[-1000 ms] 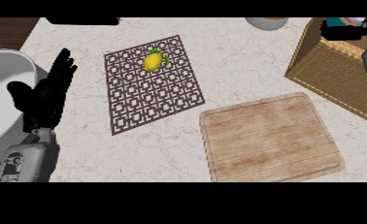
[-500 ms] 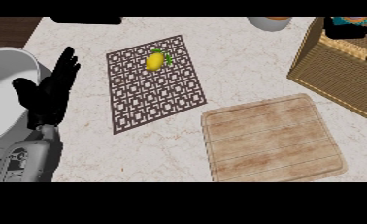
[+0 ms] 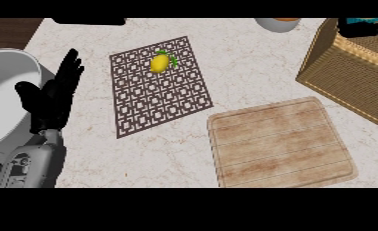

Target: Pick the cupcake from the cutting board and place it in the basket

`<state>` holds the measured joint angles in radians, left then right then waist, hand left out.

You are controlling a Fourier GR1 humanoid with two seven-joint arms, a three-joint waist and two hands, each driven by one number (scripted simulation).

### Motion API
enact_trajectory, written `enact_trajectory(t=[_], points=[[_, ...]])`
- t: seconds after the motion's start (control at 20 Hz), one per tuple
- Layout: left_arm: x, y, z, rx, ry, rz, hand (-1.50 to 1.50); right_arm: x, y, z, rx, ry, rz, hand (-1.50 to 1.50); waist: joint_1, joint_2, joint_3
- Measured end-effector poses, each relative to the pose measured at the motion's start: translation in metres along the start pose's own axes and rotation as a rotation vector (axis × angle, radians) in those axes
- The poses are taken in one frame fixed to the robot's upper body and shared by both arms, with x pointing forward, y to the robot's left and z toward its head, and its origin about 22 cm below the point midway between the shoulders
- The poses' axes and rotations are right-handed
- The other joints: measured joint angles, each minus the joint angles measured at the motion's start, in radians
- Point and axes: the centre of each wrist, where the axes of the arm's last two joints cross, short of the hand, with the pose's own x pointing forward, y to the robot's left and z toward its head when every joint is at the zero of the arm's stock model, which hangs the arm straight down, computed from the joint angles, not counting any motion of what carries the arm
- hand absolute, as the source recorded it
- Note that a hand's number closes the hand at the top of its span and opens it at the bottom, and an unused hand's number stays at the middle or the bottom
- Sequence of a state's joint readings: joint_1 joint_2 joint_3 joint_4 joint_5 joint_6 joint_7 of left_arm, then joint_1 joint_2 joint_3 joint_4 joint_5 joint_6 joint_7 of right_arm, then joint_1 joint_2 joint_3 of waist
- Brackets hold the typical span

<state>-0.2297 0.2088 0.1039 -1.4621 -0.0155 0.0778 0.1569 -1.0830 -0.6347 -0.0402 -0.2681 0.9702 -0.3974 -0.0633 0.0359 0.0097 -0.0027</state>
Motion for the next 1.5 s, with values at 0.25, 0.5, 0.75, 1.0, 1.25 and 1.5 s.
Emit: enact_trajectory(t=[0.25, 0.5, 0.75, 1.0, 1.25, 1.5], points=[[0.001, -0.001, 0.003, -0.003, -0.002, 0.0, 0.0, -0.009, 0.001, 0.001, 0.108, 0.029, 0.03, 1.5, 0.006, -0.001, -0.002], [0.006, 0.001, 0.003, -0.008, -0.002, -0.001, 0.0, -0.017, 0.006, 0.004, 0.129, 0.04, 0.03, 1.5, 0.008, -0.001, -0.003], [0.009, -0.001, -0.001, -0.01, -0.005, -0.001, 0.0, -0.027, 0.008, 0.008, 0.128, 0.044, 0.039, 1.5, 0.012, 0.002, -0.003], [0.005, -0.002, 0.001, -0.008, -0.014, -0.004, 0.0, -0.038, 0.01, 0.012, 0.137, 0.062, 0.075, 1.5, 0.015, 0.004, -0.002], [0.01, -0.011, -0.001, -0.014, -0.016, -0.003, 0.0, -0.041, 0.016, 0.016, 0.137, 0.076, 0.102, 1.5, 0.022, 0.005, -0.003], [0.009, -0.008, -0.001, -0.022, -0.017, 0.001, 0.0, -0.047, 0.019, 0.019, 0.164, 0.086, 0.111, 1.5, 0.023, 0.004, -0.005]])
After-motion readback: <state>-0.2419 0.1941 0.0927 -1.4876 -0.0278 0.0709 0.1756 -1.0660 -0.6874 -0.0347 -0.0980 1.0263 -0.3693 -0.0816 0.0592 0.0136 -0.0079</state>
